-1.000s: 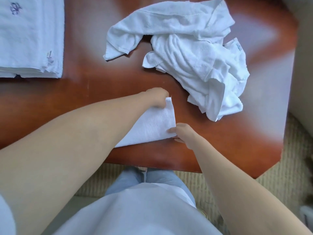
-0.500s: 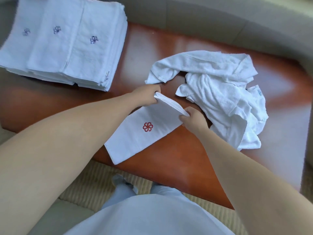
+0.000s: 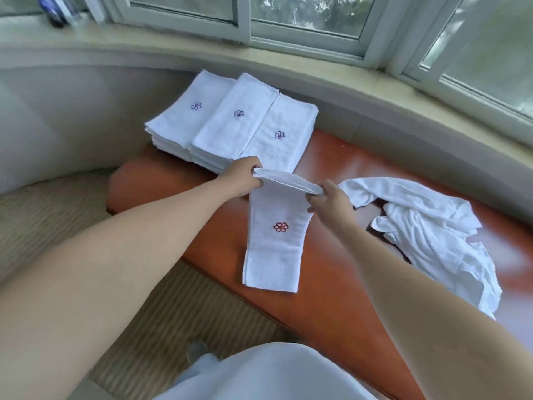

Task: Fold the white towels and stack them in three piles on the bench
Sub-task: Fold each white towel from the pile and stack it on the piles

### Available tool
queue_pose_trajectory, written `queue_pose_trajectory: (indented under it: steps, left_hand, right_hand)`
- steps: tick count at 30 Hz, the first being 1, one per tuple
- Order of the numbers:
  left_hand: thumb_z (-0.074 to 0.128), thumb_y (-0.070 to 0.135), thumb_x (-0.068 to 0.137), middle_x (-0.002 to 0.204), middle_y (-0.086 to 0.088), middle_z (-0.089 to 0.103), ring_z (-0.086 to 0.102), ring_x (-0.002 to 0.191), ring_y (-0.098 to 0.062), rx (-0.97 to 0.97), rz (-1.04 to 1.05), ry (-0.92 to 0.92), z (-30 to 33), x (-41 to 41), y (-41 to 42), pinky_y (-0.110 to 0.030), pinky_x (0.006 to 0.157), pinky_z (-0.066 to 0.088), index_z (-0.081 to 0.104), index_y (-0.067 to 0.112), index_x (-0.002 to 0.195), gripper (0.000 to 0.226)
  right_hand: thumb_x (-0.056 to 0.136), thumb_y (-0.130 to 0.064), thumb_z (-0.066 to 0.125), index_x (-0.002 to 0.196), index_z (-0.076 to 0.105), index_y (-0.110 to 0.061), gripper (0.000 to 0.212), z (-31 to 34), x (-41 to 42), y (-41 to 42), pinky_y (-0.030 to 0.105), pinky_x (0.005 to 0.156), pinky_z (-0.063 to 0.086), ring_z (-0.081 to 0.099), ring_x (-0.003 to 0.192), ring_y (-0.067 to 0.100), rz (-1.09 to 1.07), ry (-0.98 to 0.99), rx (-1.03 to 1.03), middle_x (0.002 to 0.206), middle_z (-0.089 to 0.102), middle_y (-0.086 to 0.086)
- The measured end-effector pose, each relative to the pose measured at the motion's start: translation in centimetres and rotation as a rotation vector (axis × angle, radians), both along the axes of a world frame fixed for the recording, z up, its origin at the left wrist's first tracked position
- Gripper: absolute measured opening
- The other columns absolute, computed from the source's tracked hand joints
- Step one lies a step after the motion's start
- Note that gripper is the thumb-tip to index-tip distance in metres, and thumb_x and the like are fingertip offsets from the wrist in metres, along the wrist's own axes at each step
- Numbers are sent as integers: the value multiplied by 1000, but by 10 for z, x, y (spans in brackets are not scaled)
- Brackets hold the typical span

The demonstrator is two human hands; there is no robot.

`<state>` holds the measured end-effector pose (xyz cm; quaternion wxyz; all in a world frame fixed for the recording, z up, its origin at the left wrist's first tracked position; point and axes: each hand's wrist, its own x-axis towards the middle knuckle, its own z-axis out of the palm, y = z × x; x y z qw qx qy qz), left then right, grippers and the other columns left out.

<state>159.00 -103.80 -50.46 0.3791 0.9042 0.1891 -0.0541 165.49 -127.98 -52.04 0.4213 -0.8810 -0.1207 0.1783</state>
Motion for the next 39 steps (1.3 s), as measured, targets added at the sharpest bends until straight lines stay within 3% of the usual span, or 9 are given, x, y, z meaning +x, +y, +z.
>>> queue_pose_trajectory:
  steps: [4,7,11,16,21,24,30,36,39]
  left_hand:
    - [73,17,87,94,0,62,63,88,-27,-36,68,-50,26,-55,70,-41,79,53,55,19,99,22]
    - [73,18,87,101,0,66,65,92,-24,-43,109,-68,43,-89,114,-40,84,55,57,22,107,26]
    - [72,16,87,98,-6,69,67,93,-28,-7,132,-104,65,-119,166,-39,81,54,64,13,99,15]
    - [70,15,88,97,-4,69,68,90,-26,49,166,-160,92,-131,226,-39,78,54,66,14,95,8]
    - [63,18,90,94,6,68,65,89,-20,118,186,-189,113,-118,284,-35,72,50,64,25,92,7]
    - [63,18,92,99,3,68,65,93,-22,112,209,-200,125,-101,318,-39,78,53,64,23,98,8]
    - [67,11,87,94,-6,68,57,77,-17,67,327,-335,154,-62,367,-25,60,39,67,12,99,12]
    - [67,18,84,94,-19,64,53,80,-23,67,382,-366,167,-21,406,-33,71,36,62,4,101,22]
    - [71,21,87,91,-5,67,60,84,-23,23,386,-419,168,6,424,-32,71,41,65,17,101,16]
  right_hand:
    - [85,-28,62,89,61,-28,4,29,-35,75,38,62,56,75,66,8,38,-24,79,78,73,-13]
    - [85,-29,63,90,61,-30,6,44,-57,121,49,68,59,76,71,13,84,-37,105,79,74,-12]
    - [86,-30,63,89,60,-33,5,68,-74,176,41,77,59,75,72,8,122,-93,107,78,74,-17]
    - [88,-28,65,93,62,-29,6,94,-79,237,38,74,57,73,71,7,188,-134,141,75,75,-12]
    - [85,-28,66,92,63,-23,9,110,-69,296,52,81,60,75,72,14,227,-119,196,73,75,-5]
    - [83,-28,65,94,64,-19,14,119,-53,330,55,82,60,75,68,15,238,-99,241,72,75,-3]
    - [77,-33,66,91,65,-20,18,145,-19,384,55,78,61,74,64,16,216,-113,316,74,72,-10]
    - [78,-30,67,88,63,-20,14,166,18,426,51,76,61,74,63,16,192,-156,343,68,68,-8]
    - [79,-28,66,89,62,-15,16,169,40,444,50,74,60,73,62,17,157,-156,355,70,68,-4]
